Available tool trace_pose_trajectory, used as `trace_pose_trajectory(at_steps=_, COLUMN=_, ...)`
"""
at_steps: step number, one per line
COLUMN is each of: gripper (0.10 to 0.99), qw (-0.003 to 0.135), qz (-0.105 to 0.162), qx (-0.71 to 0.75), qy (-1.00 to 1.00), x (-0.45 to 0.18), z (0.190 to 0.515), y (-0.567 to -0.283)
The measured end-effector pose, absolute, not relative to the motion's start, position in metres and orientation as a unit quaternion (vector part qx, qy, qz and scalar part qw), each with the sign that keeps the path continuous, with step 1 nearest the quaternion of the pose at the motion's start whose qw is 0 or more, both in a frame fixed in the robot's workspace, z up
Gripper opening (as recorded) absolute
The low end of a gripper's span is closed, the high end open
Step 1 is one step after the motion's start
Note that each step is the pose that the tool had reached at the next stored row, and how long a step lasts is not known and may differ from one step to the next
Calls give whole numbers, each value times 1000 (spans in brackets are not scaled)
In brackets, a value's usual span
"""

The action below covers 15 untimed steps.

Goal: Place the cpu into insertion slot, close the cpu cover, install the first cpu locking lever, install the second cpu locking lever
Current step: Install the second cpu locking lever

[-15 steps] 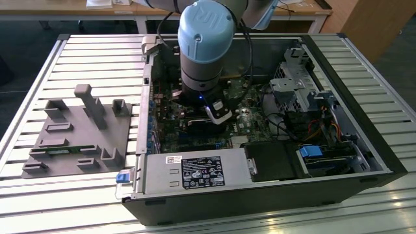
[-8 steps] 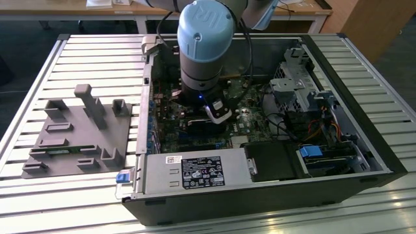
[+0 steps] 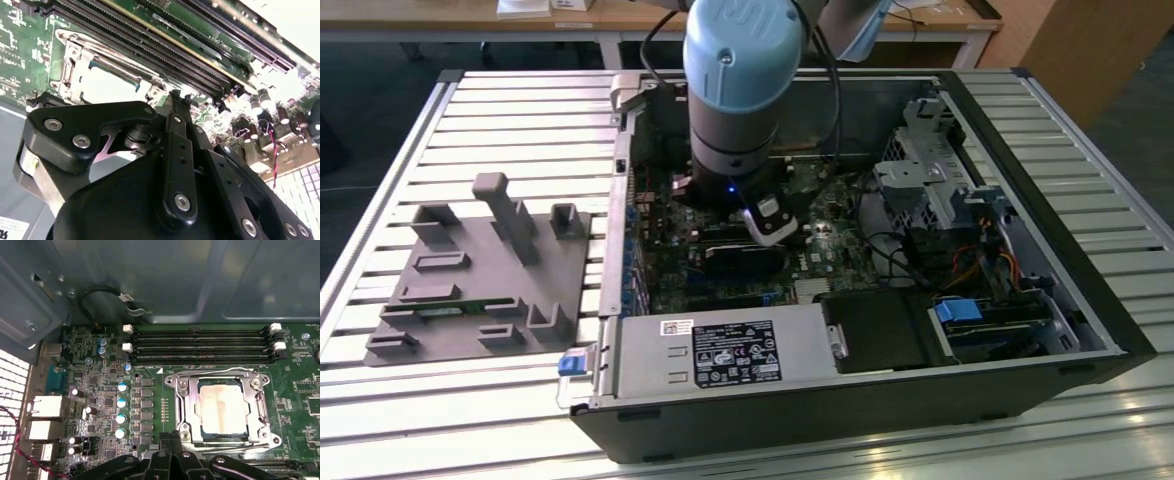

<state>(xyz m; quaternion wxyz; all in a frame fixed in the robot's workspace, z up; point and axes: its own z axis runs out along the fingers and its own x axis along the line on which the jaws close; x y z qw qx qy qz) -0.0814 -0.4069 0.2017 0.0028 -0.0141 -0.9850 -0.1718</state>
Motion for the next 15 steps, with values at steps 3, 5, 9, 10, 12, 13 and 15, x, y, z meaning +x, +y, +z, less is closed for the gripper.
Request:
trace_pose_trajectory(at_steps=3, gripper=106, qw=3, qz=-172, qx=-14, qy=-985, x=-81, z=205, y=-407)
trace_pose_trajectory(at_steps=5, gripper=106, qw=3, qz=-172, qx=-14, qy=-985, x=-81, z=208, y=-407)
trace_pose_trajectory(at_steps=9, gripper=106, qw=3, qz=-172, qx=-14, qy=-985, x=-81, z=212, y=-407)
trace_pose_trajectory(at_steps=10, gripper=106, qw=3, qz=-172, qx=-14, qy=-985, x=-81, z=213, y=-407)
trace_pose_trajectory(at_steps=12, gripper=106, qw=3, qz=-172, qx=-14, qy=-985, x=-81, z=215, y=-407)
trace_pose_trajectory(at_steps=13, gripper=106, qw=3, qz=-172, qx=-14, qy=-985, x=-81, z=215, y=-407)
trace_pose_trajectory(at_steps=15, gripper=106, qw=3, qz=-173, qx=-14, qy=-985, x=-81, z=215, y=-407)
